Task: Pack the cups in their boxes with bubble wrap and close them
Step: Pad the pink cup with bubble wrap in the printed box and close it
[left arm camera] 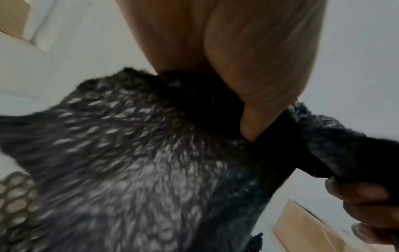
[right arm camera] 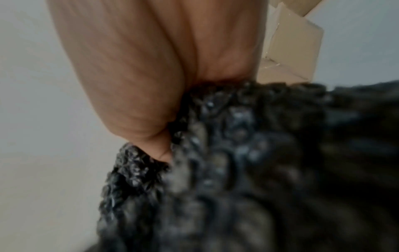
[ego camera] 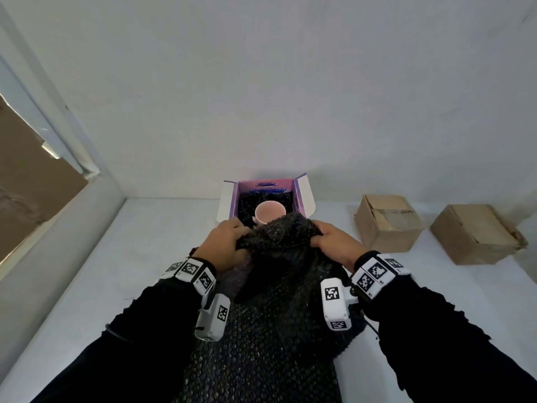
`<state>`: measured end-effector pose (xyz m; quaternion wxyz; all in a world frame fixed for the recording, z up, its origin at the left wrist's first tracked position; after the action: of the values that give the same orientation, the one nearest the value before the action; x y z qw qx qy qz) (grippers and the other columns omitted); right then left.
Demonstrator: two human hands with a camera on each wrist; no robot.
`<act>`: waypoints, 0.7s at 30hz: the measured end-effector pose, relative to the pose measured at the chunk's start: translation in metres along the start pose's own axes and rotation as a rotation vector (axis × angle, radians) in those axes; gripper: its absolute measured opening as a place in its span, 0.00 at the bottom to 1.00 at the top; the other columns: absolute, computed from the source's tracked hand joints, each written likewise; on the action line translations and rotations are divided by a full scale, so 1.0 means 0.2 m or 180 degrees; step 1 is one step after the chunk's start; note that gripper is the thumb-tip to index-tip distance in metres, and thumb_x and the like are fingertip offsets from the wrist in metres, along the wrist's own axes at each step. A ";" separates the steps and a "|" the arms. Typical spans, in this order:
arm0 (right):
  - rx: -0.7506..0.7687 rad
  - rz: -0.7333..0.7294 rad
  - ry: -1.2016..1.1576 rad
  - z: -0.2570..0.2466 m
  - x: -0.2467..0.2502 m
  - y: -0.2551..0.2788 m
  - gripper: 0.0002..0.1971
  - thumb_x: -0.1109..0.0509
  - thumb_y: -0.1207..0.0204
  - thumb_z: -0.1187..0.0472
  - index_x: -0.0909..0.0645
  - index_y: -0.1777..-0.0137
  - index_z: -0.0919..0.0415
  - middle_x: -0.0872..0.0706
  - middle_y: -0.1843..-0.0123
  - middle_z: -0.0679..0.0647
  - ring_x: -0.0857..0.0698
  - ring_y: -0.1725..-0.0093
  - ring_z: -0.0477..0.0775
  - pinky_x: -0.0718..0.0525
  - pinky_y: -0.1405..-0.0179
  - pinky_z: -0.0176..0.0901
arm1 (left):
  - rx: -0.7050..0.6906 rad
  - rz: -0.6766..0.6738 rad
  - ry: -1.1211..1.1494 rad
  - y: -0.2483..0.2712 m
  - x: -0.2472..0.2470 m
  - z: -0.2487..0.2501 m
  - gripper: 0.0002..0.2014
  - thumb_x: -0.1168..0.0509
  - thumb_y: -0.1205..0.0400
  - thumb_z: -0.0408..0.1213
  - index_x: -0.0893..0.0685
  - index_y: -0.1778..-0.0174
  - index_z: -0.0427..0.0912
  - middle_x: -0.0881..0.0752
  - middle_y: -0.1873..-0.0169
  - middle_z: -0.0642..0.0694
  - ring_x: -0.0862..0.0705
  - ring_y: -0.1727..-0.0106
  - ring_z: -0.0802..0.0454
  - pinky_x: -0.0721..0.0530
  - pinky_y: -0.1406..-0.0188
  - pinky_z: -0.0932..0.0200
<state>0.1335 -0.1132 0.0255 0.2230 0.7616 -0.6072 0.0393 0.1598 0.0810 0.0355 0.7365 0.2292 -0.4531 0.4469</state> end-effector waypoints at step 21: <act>0.0585 0.0346 0.2996 -0.16 0.10 -0.03 0.11 0.36 0.22 0.58 0.26 0.41 0.48 0.13 0.52 0.51 0.15 0.47 0.61 0.29 0.50 0.48 | 0.0093 0.0272 -0.0149 0.02 0.11 0.05 0.21 0.44 0.28 0.53 0.26 0.48 0.41 0.15 0.63 0.42 0.16 0.60 0.39 0.23 0.63 0.49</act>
<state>0.1520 -0.1187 0.0589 0.4030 0.6448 -0.4732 0.4448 0.1555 0.0849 0.0598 0.7025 0.2308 -0.4730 0.4790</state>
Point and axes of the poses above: each hand's wrist, its own y-axis away from the middle knuckle, its own x-axis out of the back of the hand, z = x × y, the point moved 10 cm from there along -y, towards the middle knuckle
